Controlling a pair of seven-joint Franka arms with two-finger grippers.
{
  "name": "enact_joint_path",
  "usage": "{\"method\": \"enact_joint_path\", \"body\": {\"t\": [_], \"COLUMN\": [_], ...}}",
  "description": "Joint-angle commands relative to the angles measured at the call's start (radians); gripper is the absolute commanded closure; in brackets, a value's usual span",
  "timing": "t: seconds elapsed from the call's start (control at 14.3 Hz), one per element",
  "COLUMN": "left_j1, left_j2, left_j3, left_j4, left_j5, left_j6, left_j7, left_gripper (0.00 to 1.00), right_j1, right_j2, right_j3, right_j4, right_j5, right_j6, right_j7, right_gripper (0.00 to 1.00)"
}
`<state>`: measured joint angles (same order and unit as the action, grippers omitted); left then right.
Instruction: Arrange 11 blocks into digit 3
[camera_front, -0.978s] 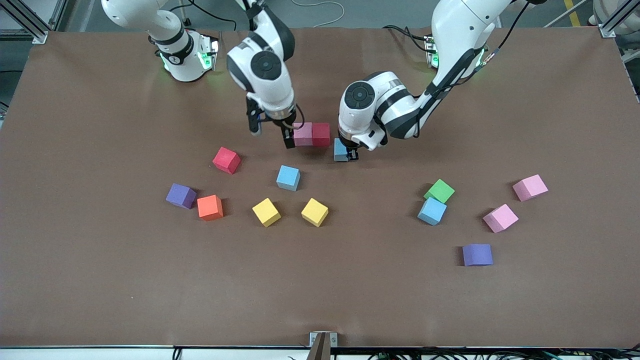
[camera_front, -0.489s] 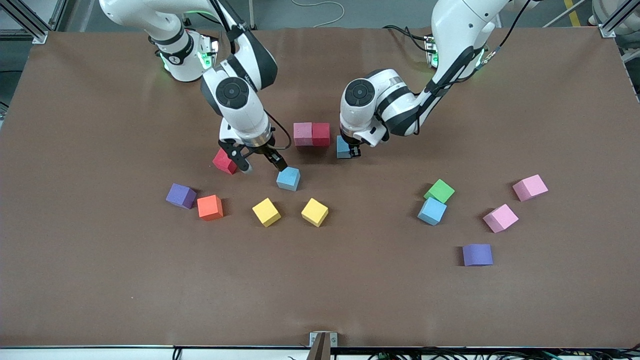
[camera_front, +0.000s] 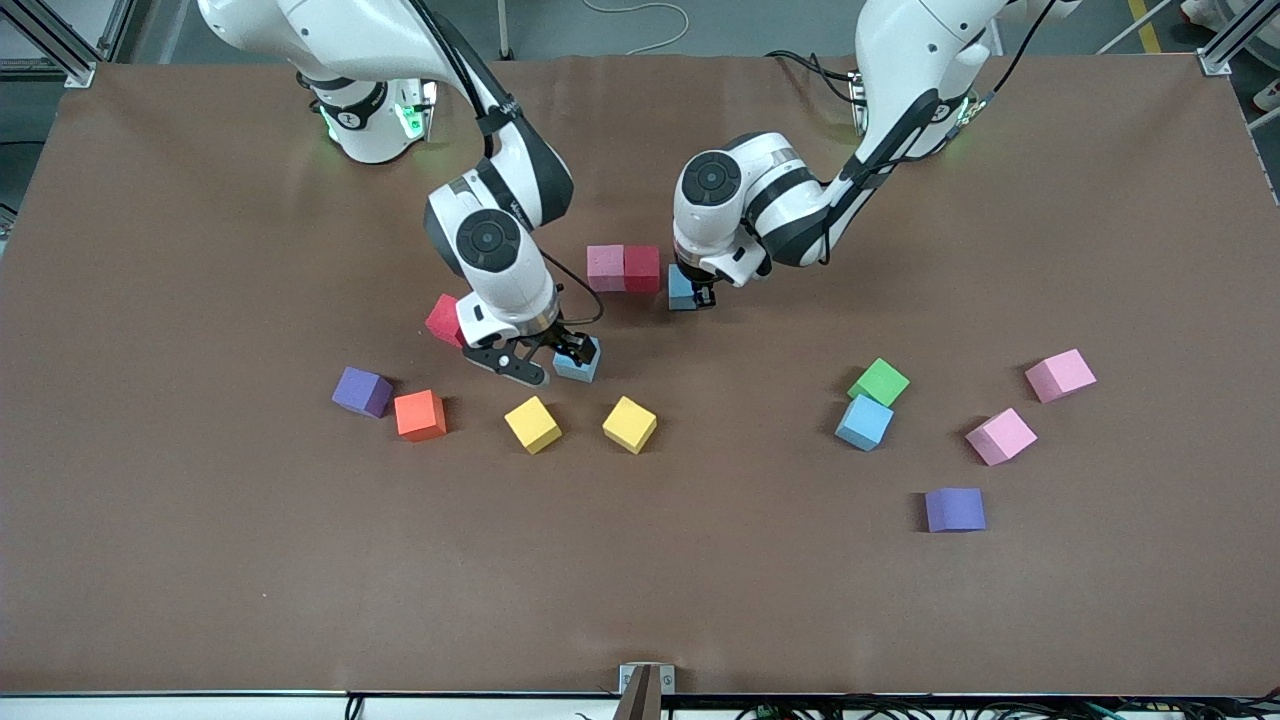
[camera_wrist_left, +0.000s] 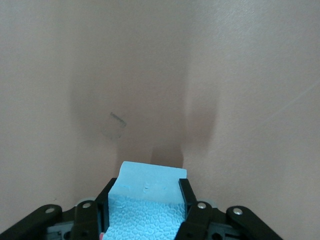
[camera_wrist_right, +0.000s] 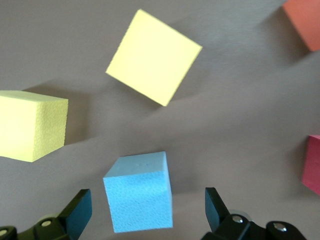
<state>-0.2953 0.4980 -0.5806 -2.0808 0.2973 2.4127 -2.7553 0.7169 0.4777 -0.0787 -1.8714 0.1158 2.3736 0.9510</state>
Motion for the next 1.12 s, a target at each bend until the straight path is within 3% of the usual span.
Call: {"method": "enact_joint_path", "body": {"t": [0.0, 0.63, 0.98, 1.05], "left_j1": [-0.021, -0.048, -0.059, -0.068], "left_j2": [-0.024, -0.018, -0.021, -0.019], "left_j3": [-0.002, -0.002, -0.002, -0.002], "left_j4": [-0.025, -0.03, -0.051, -0.051], "left_j5": [0.006, 0.006, 0.006, 0.006], "left_j6": [0.003, 0.0, 0.0, 0.0], "left_j7": [-0.151, -0.184, -0.197, -0.204], "left_gripper": [0.8, 0.8, 0.8, 0.8], "right_j1": [0.01, 0.049, 0.049, 0.049], "right_j2": [0.082, 0.111, 0.114, 0.114], "right_j3": [0.007, 0.008, 0.008, 0.008], "right_j4": [0.073, 0.064, 0.037, 0.031], "right_j5": [-0.025, -0.022, -0.022, -0.022], "right_j6": [0.002, 0.013, 0.044, 0.05], "right_j7": [-0.017, 0.029, 0.029, 0.031], "right_gripper": [0.0, 0.02, 0.38, 0.49]}}
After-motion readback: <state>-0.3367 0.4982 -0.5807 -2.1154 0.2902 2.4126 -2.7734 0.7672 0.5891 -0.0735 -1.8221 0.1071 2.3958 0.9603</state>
